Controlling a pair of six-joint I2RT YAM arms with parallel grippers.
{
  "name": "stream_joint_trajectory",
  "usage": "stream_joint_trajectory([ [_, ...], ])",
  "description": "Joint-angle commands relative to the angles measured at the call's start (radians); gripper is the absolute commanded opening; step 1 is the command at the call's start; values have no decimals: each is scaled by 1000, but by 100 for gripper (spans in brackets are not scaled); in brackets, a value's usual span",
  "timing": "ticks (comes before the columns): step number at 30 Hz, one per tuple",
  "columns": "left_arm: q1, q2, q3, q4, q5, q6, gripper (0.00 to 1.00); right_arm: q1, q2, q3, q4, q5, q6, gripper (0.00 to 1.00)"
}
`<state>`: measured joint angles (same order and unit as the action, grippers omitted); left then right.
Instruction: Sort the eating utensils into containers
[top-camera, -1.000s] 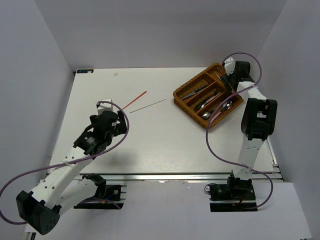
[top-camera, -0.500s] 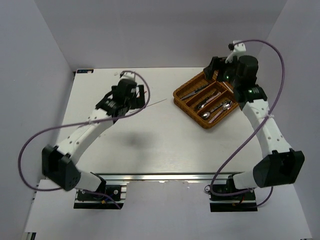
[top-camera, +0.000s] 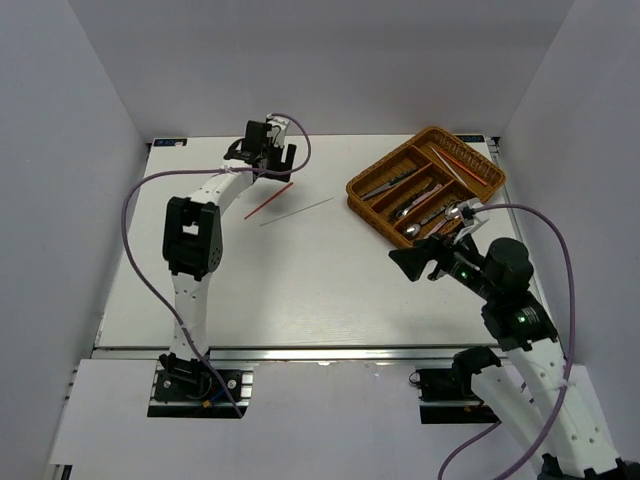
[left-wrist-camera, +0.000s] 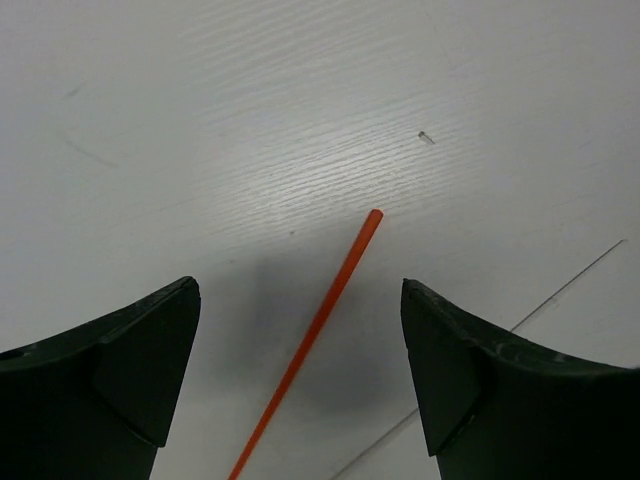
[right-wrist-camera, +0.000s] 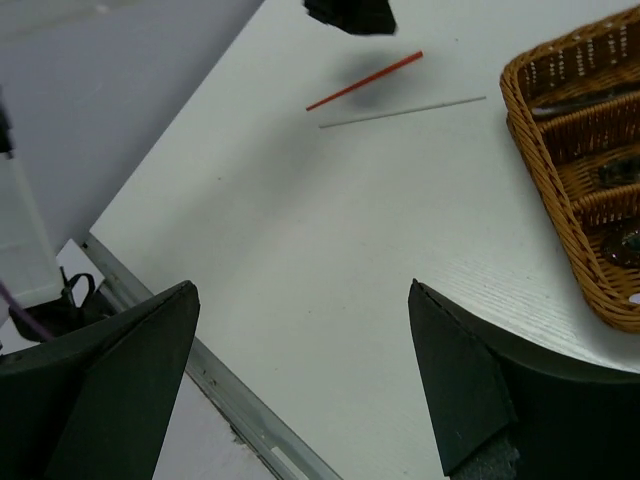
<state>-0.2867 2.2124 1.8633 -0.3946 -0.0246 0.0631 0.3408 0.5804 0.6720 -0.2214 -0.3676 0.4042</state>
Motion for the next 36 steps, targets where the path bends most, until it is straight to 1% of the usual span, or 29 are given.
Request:
stream_joint_trajectory([
  [1, 9, 56, 101, 54, 188, 83, 89, 1, -51, 31, -104, -59, -33, 89],
  [2, 14, 84, 121, 51, 239, 77, 89, 1, -74, 28, -107, -70, -33, 89],
  [4, 23, 157, 189, 25, 273, 58, 84, 1, -83, 28, -117, -85, -30, 89],
  [6, 26, 196, 207, 22, 301, 53, 81, 1, -79, 32, -125, -94, -30, 89],
  [8, 26, 208, 209, 28, 284, 60, 75, 3, -76, 34, -127, -119, -28, 89],
  [9, 26, 211, 205, 33, 250, 61, 75, 3, -76, 32, -121, -126, -24, 89],
  [12, 30, 230, 209, 28, 250, 73, 72, 3, -80, 29, -98, -137, -13, 89],
  [13, 29, 242, 214, 13, 253, 81, 67, 3, -80, 28, -96, -134, -13, 89],
  [14, 30, 250, 218, 5, 252, 84, 66, 3, -79, 29, -95, -133, -15, 89],
  [15, 31, 256, 224, -4, 253, 93, 62, 1, -77, 28, -92, -129, -15, 89],
  [16, 31, 263, 229, -28, 255, 99, 55, 3, -76, 28, -88, -128, -15, 89],
  [17, 31, 274, 234, -39, 255, 113, 53, 1, -73, 29, -88, -128, -15, 89],
  [18, 31, 276, 229, -50, 253, 121, 52, 3, -71, 32, -87, -126, -15, 89],
  [19, 31, 273, 223, -67, 250, 132, 48, 3, -68, 32, -84, -123, -15, 89],
  [23, 31, 254, 177, -93, 198, 184, 47, 3, -60, 40, -87, -116, -18, 89],
  [25, 31, 250, 157, -116, 193, 198, 47, 3, -60, 38, -85, -117, -16, 89],
  [29, 31, 251, 145, -162, 204, 227, 38, 3, -51, 41, -79, -119, -16, 89],
  [30, 31, 253, 143, -182, 213, 230, 33, 3, -48, 43, -81, -122, -16, 89],
  [31, 31, 254, 149, -194, 225, 234, 30, 3, -47, 44, -81, -123, -16, 89],
  [35, 29, 270, 163, -260, 270, 250, 30, 3, -48, 60, -91, -119, -21, 89],
  [36, 29, 271, 162, -266, 264, 250, 21, 3, -53, 64, -95, -116, -21, 89],
])
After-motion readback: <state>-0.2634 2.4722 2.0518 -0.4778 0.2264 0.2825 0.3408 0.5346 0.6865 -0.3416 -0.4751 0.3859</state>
